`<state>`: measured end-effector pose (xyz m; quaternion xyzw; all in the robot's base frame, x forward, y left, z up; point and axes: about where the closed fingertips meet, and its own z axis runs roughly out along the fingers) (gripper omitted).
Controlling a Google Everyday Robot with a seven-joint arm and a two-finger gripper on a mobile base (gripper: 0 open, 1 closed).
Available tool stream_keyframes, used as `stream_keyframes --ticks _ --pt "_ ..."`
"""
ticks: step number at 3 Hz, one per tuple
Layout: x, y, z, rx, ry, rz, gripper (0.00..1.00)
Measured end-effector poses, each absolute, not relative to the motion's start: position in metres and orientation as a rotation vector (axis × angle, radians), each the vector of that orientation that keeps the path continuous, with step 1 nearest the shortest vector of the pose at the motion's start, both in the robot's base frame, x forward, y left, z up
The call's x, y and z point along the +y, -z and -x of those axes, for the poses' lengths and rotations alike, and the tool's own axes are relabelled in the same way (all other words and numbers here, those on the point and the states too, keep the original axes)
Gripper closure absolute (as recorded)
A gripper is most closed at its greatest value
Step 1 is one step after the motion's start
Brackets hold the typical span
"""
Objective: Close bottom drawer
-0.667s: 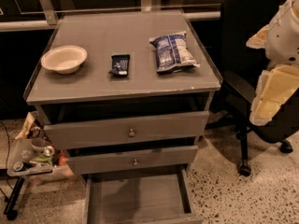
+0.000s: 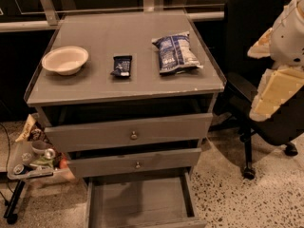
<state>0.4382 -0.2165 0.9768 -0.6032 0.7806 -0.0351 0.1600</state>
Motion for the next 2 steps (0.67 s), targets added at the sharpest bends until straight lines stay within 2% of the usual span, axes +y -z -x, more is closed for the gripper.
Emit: stream_keyframes --ticks 2 --pt "-0.2165 -0.9768 -0.4382 2.230 0.100 1.723 0.65"
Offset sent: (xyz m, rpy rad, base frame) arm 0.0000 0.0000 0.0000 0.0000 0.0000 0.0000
